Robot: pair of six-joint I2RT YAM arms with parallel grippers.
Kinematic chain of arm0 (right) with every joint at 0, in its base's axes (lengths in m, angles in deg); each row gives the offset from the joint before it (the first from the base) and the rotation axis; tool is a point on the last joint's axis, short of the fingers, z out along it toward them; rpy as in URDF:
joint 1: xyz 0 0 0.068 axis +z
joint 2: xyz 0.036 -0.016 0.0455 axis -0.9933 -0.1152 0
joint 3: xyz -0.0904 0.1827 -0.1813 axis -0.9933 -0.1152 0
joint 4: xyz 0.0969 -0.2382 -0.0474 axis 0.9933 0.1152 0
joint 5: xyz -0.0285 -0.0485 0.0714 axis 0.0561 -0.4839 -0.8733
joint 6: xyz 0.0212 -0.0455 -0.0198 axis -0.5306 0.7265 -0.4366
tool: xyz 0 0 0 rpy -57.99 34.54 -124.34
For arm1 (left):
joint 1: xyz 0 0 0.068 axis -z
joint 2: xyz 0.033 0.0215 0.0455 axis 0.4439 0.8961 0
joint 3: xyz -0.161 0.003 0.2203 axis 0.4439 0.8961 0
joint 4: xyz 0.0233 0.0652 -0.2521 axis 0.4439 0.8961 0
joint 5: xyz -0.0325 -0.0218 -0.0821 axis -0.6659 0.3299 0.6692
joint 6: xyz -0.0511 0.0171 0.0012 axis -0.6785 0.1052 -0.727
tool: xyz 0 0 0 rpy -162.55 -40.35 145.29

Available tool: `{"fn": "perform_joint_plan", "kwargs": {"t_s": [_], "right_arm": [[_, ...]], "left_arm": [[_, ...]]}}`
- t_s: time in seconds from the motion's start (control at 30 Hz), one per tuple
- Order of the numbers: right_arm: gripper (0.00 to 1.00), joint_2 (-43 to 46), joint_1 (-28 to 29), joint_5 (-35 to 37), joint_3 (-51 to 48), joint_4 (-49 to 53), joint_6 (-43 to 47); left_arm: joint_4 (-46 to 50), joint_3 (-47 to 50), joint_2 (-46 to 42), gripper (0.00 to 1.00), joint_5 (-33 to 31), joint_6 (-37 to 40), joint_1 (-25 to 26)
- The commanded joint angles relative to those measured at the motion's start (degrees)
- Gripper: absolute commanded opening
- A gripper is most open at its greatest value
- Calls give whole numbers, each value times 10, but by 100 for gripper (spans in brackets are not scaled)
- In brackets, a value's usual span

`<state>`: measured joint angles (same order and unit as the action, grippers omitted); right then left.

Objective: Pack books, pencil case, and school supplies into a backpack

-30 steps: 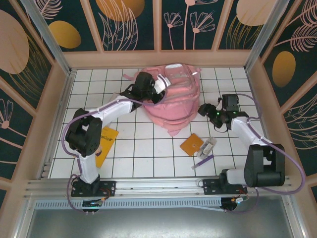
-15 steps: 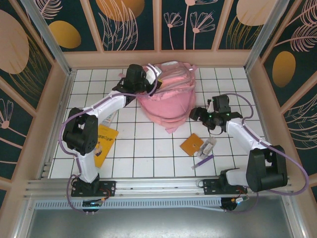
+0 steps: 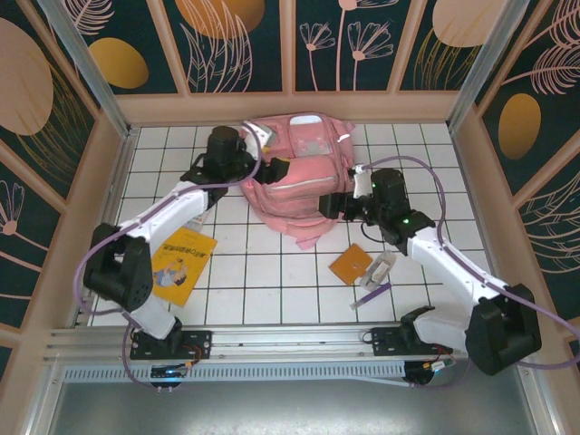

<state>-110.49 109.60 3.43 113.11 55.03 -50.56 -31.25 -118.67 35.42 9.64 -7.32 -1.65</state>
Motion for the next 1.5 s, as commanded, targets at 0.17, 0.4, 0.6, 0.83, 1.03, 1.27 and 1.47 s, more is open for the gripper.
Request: {"fn": "perform_joint_plan", "kwargs": {"t_s": [0.17, 0.4, 0.6, 0.83, 1.03, 1.27, 1.47], "right_arm": [[82, -92, 158, -72, 9, -89, 407], [80, -265, 227, -108, 93, -187, 548], [80, -346, 260, -69, 106, -323, 518], [81, -356, 261, -71, 100, -328, 504], [81, -358, 259, -57, 95, -321, 486], [82, -366, 238, 94, 129, -273, 304], [75, -347, 162, -71, 198, -123, 109]], "left_arm": [[266, 105, -163, 99, -271, -328, -86], [411, 205, -185, 99, -226, -420, -258], [346, 332, -219, 99, -153, -493, -337], [195, 473, -213, 98, 11, -571, -331], [36, 506, -286, 99, 74, -811, -234], [104, 413, -272, 99, 76, -799, -157], [325, 318, -271, 99, -141, -596, -155]]}}
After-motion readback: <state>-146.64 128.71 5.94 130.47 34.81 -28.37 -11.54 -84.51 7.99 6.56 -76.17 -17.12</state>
